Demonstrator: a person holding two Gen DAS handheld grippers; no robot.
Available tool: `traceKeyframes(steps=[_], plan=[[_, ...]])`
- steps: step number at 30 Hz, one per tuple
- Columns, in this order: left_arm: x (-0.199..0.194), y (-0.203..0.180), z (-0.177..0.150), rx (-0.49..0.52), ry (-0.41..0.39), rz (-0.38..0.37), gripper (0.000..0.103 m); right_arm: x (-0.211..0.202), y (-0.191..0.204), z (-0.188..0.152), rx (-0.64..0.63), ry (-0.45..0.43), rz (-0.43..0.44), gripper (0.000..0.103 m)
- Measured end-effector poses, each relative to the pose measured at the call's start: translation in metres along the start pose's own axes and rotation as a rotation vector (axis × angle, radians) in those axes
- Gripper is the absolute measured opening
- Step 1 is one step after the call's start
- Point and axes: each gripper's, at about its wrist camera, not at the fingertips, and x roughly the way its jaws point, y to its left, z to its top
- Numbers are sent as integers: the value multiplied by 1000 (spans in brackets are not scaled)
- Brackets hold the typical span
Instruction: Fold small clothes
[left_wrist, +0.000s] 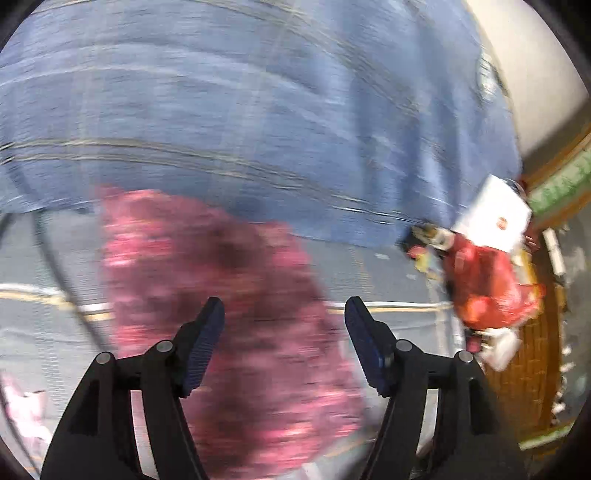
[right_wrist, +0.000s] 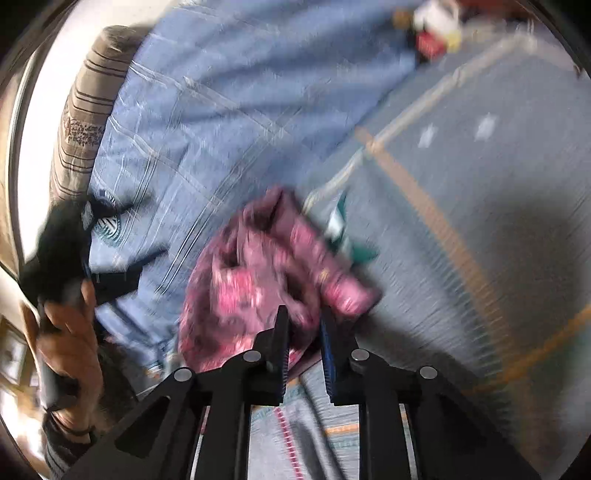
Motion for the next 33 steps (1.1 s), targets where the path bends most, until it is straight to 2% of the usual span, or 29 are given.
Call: traceKeyframes(steps=[1,3,5,7,9,10,12,13,14,15,18,20,23,24,26,29,30,32,33], plan=[[-1,24,-4,-37,-6,47,67,-7,9,11,-42,-40,-4,18],[-2,65,-11,-123,-7,77,67,-4,33,37,-129,-42,28,20],[3,99,-21,-227,9,62,67,18,55,59,-190,21,75,39],[11,116,-29,-280,36,28,67,59,76,79,-226,130,128,52],[18,120,-36,-288,48,17,67,101,85,85,-224,215,120,52],[20,121,-39,-282,52,6,67,126,89,85,-224,270,95,51],[23,121,-42,-277,59,-11,67,162,90,82,-238,309,14,52],[23,120,-41,-274,60,-22,67,175,89,78,-241,345,-2,50],[22,120,-40,-270,59,-34,67,185,90,76,-242,374,-9,26],[21,119,-39,-266,55,-48,67,188,95,75,-276,376,-6,8],[18,113,-39,-245,28,-63,68,164,112,85,-390,228,48,8],[24,108,-39,-226,24,-33,73,162,103,96,-349,180,13,4],[43,99,-42,-195,67,24,73,194,75,95,-322,286,-150,4],[45,94,-43,-182,64,34,74,195,71,92,-338,294,-174,4],[37,88,-47,-145,52,38,73,177,73,92,-326,251,-107,7],[19,86,-57,-143,50,-1,73,142,70,96,-262,251,46,15],[14,86,-64,-146,46,-11,73,133,67,95,-244,265,78,19],[6,88,-77,-143,36,-20,74,121,63,84,-242,306,107,42],[7,86,-85,-142,42,-14,74,119,63,74,-259,325,98,43]])
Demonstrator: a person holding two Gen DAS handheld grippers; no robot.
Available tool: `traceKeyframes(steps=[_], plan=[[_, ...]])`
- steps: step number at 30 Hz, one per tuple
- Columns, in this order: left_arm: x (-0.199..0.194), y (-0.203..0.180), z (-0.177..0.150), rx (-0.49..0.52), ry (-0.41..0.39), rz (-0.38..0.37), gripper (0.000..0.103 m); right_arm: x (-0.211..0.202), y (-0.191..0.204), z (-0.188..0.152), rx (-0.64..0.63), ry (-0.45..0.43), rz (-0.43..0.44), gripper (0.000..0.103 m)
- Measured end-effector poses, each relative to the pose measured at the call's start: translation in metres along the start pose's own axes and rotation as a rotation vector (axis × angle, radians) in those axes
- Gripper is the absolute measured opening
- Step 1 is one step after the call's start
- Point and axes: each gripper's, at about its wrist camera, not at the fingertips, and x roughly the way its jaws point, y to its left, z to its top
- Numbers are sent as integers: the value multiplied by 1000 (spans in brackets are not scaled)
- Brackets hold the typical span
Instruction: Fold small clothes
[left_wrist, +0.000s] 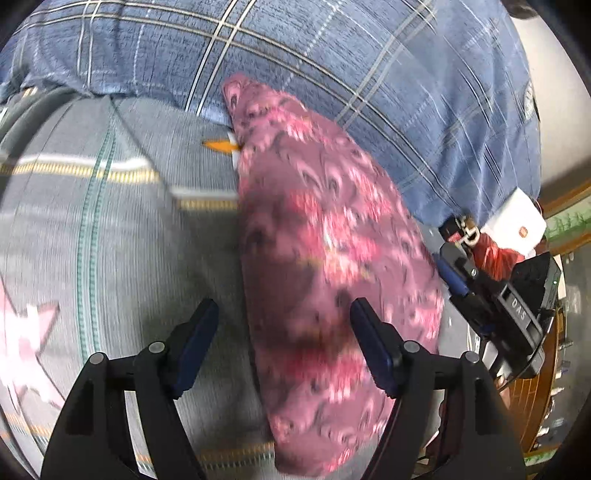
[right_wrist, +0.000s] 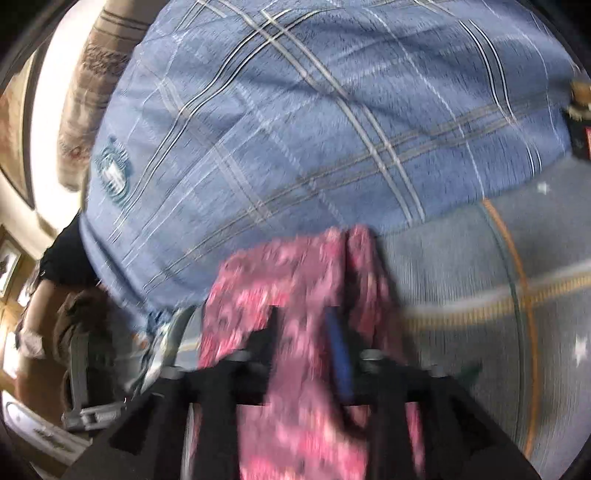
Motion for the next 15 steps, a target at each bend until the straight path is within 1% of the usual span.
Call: traceKeyframes(steps=[1,3,4,5,6,7,8,9,10,12,13,14,15], plan=[[2,0,-6,-1,8,2,74,2,-1,-5,-15,18,-18,43],[10,-3,-20,7,32,12,74,12,4,-16,-98,78,-115,14],[6,-9,-27,37,6,37,74,7,9,-18,-136,57,-122,12],[5,-14,-32,57,9,54,74,-2,12,-17,-153,20,-126,12],[8,-21,-34,67,15,57,74,-10,14,-14,-164,-24,-149,11],[10,-23,-38,71,25,56,74,-7,14,-11,-166,-28,-178,11],[10,-25,-41,70,24,64,74,0,9,-8,-159,11,-220,11],[13,-27,-38,70,23,68,74,4,4,-7,-142,43,-228,12],[11,-28,-39,63,28,71,74,2,3,-7,-126,37,-217,15],[3,-21,-44,47,36,59,74,-19,6,-12,-93,8,-142,19],[1,-20,-46,39,42,53,74,-29,3,-19,-87,11,-134,22],[2,-18,-48,33,42,47,74,-38,4,-27,-94,17,-141,32],[2,-18,-49,25,37,41,74,-44,2,-34,-105,19,-155,36]])
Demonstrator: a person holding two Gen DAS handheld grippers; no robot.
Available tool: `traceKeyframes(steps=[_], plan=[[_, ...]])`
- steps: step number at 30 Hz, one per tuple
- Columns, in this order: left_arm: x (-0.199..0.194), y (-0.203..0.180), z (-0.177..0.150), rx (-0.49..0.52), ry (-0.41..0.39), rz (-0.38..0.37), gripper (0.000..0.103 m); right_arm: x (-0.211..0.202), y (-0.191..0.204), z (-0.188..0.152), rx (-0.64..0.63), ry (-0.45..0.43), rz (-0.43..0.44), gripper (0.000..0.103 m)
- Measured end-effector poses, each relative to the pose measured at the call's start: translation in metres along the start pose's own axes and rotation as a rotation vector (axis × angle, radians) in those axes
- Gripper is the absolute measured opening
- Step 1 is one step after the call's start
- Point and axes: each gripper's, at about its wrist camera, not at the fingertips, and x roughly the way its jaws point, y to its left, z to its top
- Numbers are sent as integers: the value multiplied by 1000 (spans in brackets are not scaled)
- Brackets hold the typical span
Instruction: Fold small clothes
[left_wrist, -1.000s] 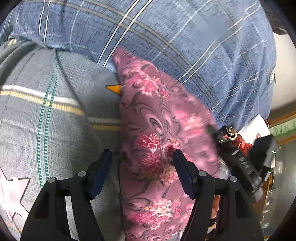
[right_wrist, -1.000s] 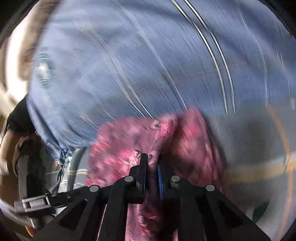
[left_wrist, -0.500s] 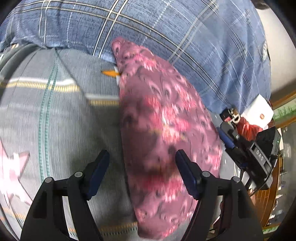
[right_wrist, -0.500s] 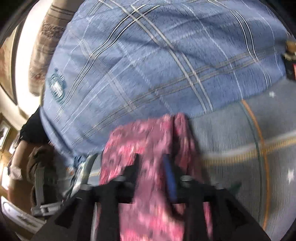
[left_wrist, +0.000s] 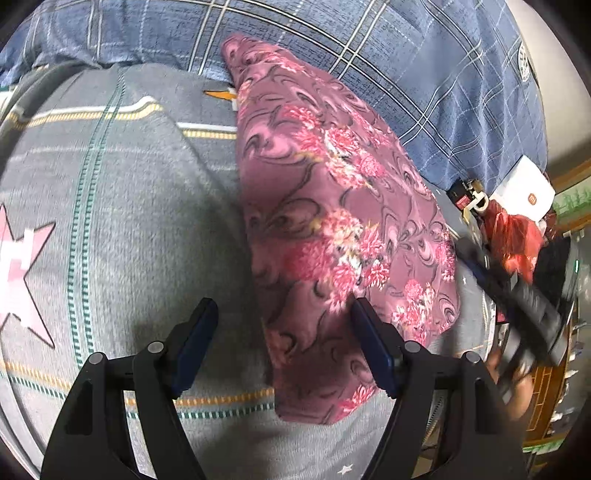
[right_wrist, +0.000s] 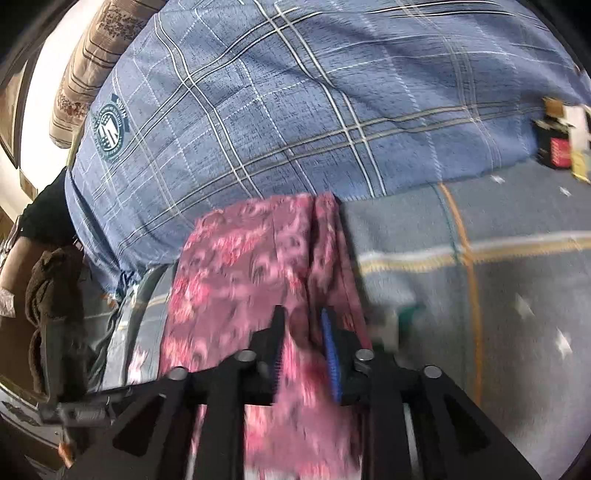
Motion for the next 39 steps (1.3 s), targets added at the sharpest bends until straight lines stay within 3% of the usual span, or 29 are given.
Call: traceKeyframes(steps=[1,3,4,5,8,10,12,14,15,16,19,20,23,26,31,32,33,34,36,39], plan=[[0,-2,0,-4,-4,0,74,-5,-1,-11,-14,7,-19,41],[-2,-3,-2,-2,-12,15,74,-6,-7,-26,-47,53,-56,40],[-2,-5,-3,-1,-11,27,74,-5,-3,-32,-85,73,-81,18],[-2,-9,-3,-4,-6,30,74,-9,2,-33,-119,71,-85,4],[-7,-12,-8,-14,-4,9,74,-42,11,-22,-133,-77,-36,4],[-4,-10,-13,-7,-4,25,74,-48,4,-16,-91,-108,-24,4],[-3,-11,-15,9,-14,26,74,-27,-6,-17,-74,-43,-86,4],[-6,-13,-15,27,-1,39,74,0,-16,-28,-70,88,-124,3],[-9,-11,-15,32,4,27,74,-4,-16,-31,-64,60,-119,3],[-14,-9,-14,33,-2,2,74,-10,-14,-27,-50,47,-100,12],[-34,3,6,-3,-70,-44,74,-29,-9,-2,-31,-72,-51,18],[-36,5,14,-14,-78,-46,74,-31,-7,7,-20,-92,-30,29],[-34,11,50,-54,-94,-39,74,-18,0,43,22,-130,20,38],[-21,13,78,-93,-77,-47,74,23,8,77,83,-102,45,40],[1,11,100,-95,-47,-17,74,96,11,100,127,0,29,40],[5,9,103,-91,-42,-14,74,106,14,101,115,29,37,34],[7,10,104,-90,-38,-10,74,116,22,102,69,67,35,21],[10,9,106,-90,-37,-8,74,115,32,103,-5,50,9,10],[15,9,108,-83,-46,-7,74,98,45,106,-84,-41,5,6],[30,8,107,-77,-35,13,74,96,25,111,-1,-74,-47,4]])
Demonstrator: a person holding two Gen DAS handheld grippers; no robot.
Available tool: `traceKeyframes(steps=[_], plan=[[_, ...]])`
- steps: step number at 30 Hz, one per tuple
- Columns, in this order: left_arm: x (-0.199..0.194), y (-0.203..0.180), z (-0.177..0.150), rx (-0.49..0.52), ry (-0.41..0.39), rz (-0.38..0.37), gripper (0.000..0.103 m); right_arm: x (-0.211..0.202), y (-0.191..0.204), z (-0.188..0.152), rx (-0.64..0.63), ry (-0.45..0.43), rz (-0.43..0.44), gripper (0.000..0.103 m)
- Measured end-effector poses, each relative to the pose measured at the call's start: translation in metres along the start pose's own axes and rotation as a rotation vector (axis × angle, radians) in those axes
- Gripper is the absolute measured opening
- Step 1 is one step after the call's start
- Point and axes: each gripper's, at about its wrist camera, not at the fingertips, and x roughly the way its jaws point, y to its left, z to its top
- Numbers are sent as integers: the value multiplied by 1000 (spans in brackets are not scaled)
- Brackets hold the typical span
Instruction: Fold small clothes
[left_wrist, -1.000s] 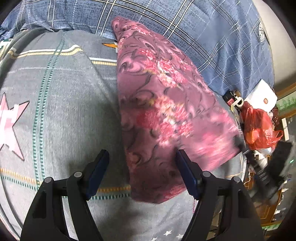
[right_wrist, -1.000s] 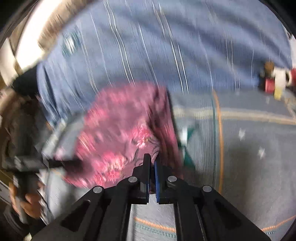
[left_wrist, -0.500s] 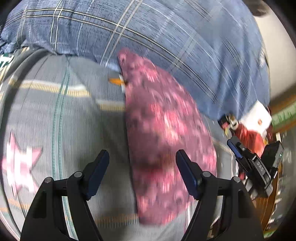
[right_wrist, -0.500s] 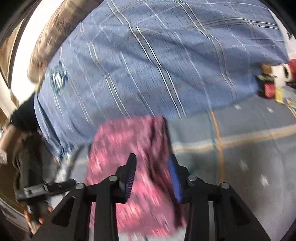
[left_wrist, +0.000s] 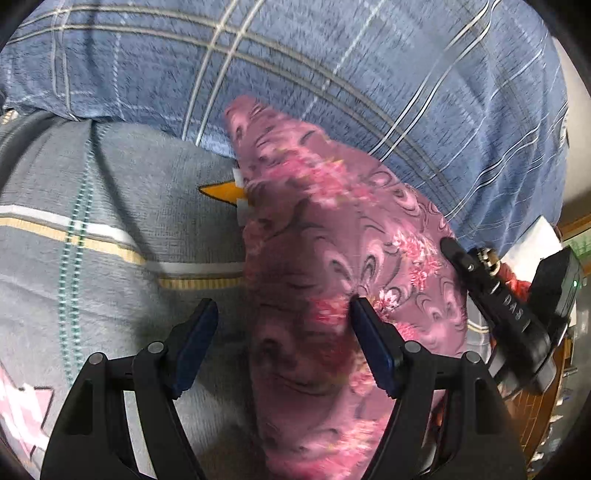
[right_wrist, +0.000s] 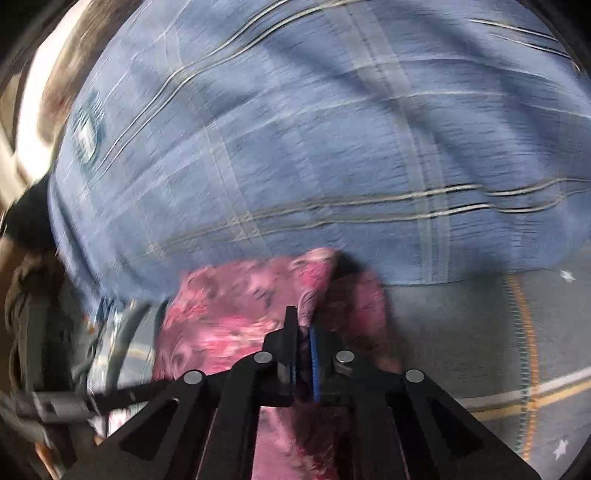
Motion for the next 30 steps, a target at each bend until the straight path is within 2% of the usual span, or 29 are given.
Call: traceKeyframes(steps=[3,4,6,7,8,10,11,14,15,16,17,19,22,25,27,30], plan=[[2,-7,-4,14,-16,36,75,24,-23,-10,14,118,-145,0],[2,-10,-5,21,-14,45,75,21,-26,-13,12,112,-169,0],[0,-18,-8,39,-18,42,75,-3,-27,-15,37,31,-76,0],[-1,-21,-10,48,-24,53,75,-19,-25,-16,45,-15,-6,7],[-2,-24,-13,53,-30,62,75,-30,-22,-17,43,-41,39,7],[-3,-27,-19,55,-31,60,75,-49,-11,-23,13,-66,137,7],[-2,-28,-22,54,-29,63,75,-52,-7,-25,-5,-60,149,9],[5,-29,-25,36,-19,70,75,-37,2,-41,-73,40,83,11],[6,-29,-27,27,-16,69,75,-21,2,-48,-93,115,18,11],[7,-28,-20,22,-13,66,75,-17,1,-54,-106,134,-7,9],[6,-28,-21,23,-11,69,75,-25,2,-57,-112,90,-6,9],[2,-29,-23,40,-22,80,75,-38,6,-56,-96,74,2,13],[-4,-31,-28,56,-28,95,75,-62,14,-63,-105,1,69,14],[-8,-30,-31,62,-33,104,75,-59,22,-79,-142,54,54,24],[-9,-29,-35,62,-31,103,75,-52,20,-89,-178,124,21,21],[-12,-29,-38,71,-23,95,75,-61,28,-86,-203,113,7,23]])
